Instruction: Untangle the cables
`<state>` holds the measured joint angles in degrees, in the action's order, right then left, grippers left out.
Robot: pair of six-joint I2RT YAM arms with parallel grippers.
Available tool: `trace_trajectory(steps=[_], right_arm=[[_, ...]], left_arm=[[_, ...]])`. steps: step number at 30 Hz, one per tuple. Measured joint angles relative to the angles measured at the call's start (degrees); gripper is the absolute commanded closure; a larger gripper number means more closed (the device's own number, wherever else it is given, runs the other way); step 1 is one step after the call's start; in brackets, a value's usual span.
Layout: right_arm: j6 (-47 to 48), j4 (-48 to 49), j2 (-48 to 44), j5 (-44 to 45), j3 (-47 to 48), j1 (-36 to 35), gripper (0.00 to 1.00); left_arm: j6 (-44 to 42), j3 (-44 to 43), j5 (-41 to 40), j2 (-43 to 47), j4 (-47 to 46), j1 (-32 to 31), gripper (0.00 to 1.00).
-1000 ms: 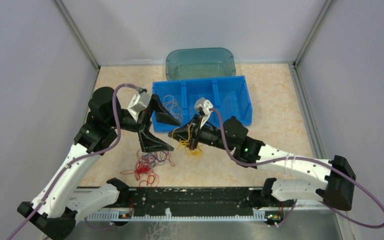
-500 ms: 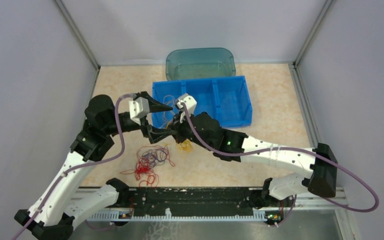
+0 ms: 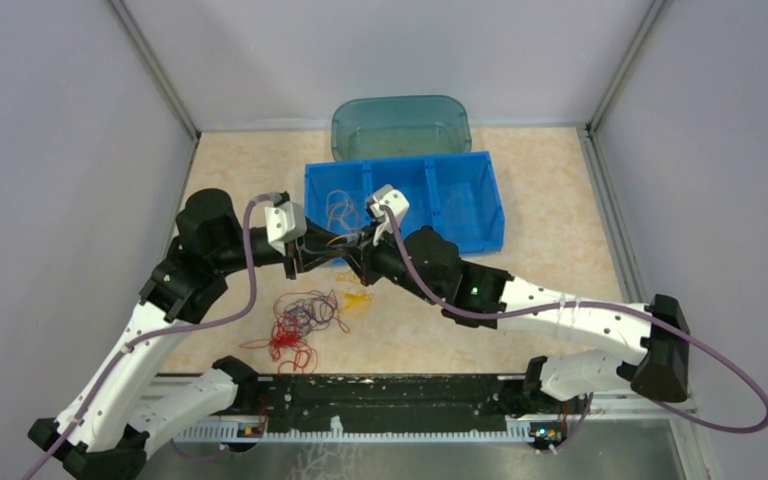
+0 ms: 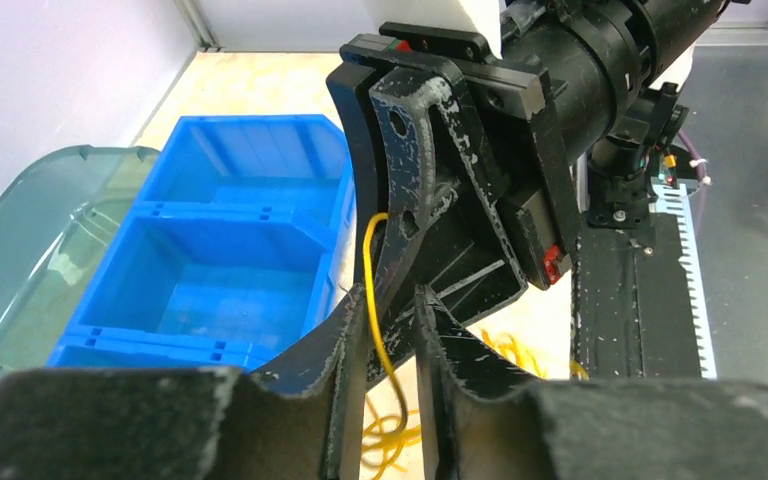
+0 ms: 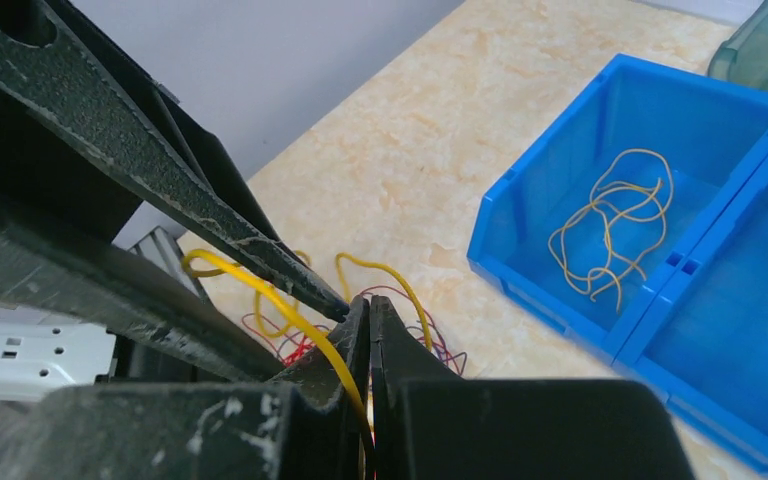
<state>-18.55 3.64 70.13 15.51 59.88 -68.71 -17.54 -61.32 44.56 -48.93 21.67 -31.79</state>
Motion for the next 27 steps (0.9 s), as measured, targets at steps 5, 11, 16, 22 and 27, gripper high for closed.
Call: trace_trajectory(steps=[5, 11, 16, 22, 27], right_arm=[[0.07, 0.52, -0.68, -0.94, -0.79, -0.09, 1.0], [-0.59, 3.26, -2.89, -3.43, -5.38, -0.15, 1.0], [-2.49, 8.22, -4.02, -7.65, -8.59, -0.17, 0.97], [-5.49, 13.81, -4.39, -14.14, -10.64, -0.15, 0.94], [-8.0, 17.73, -3.5, -19.12, -10.78, -0.13, 0.94]], left_arm=[[-0.2, -1.66, 0.35, -1.36, 0.57, 0.0, 1.0], [-2.51, -3.23, -0.63, -1.31, 0.13, 0.0, 1.0], [-8.33, -4.83, -0.59, -1.18, 0.42, 0.0, 1.0], [-17.14, -5.4, 0.13, -0.13, -0.24, 0.0, 1.0], [-20.76, -5.92, 1.29, 0.33, -2.1, 0.0, 1.0]])
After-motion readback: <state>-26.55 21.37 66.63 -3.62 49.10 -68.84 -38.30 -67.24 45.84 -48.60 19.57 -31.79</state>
